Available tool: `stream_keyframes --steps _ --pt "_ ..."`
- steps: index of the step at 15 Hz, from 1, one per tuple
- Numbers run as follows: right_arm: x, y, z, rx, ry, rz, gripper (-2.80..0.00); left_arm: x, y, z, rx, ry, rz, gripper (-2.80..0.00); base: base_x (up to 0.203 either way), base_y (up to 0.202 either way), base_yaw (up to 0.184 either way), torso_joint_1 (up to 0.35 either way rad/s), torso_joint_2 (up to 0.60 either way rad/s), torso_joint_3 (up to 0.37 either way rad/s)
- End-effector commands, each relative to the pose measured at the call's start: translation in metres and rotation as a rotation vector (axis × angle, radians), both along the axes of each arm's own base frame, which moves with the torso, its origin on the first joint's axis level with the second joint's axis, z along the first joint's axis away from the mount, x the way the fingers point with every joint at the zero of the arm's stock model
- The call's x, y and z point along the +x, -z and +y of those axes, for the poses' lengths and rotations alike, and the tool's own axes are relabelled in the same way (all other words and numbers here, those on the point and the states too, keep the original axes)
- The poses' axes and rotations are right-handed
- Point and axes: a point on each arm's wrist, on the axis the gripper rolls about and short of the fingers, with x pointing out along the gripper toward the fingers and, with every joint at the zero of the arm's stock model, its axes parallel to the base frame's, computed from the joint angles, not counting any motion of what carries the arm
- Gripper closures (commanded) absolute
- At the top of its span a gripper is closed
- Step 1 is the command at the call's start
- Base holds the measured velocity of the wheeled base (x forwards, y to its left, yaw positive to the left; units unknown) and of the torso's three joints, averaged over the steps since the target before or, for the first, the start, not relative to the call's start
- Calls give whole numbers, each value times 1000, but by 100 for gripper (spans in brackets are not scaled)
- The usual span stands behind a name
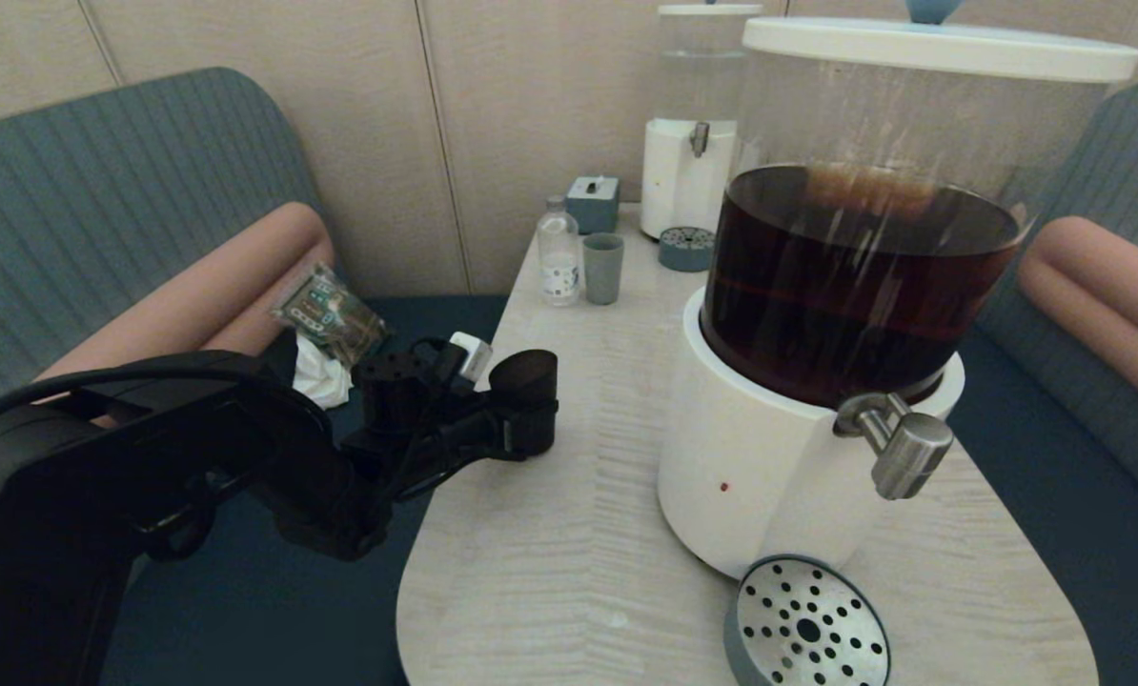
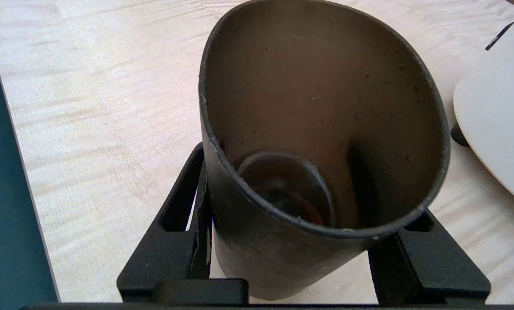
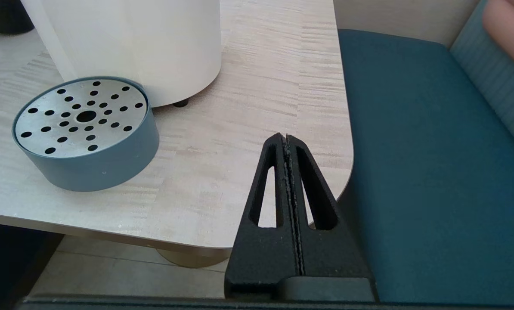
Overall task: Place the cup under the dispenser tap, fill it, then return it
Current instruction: Place the cup next to the water dispenser
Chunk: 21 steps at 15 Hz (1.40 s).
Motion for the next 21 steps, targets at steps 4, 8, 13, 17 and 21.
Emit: stream_keyframes --steps 4,8,13,17,21 --pt "0 2 0 -1 0 2 0 0 2 0 0 3 7 0 0 0 0 0 0 0" --pt "0 2 0 -1 0 3 0 -2 1 0 2 7 5 -280 0 0 0 0 0 0" --pt "0 2 0 -1 0 2 0 -6 -2 1 4 8 6 -280 0 0 0 0 0 0" --pt "0 2 0 -1 0 2 0 -23 -6 6 14 13 31 -280 0 0 0 0 0 0" --pt "0 2 0 -1 1 3 0 -58 -31 17 14 15 34 -280 0 0 0 0 0 0"
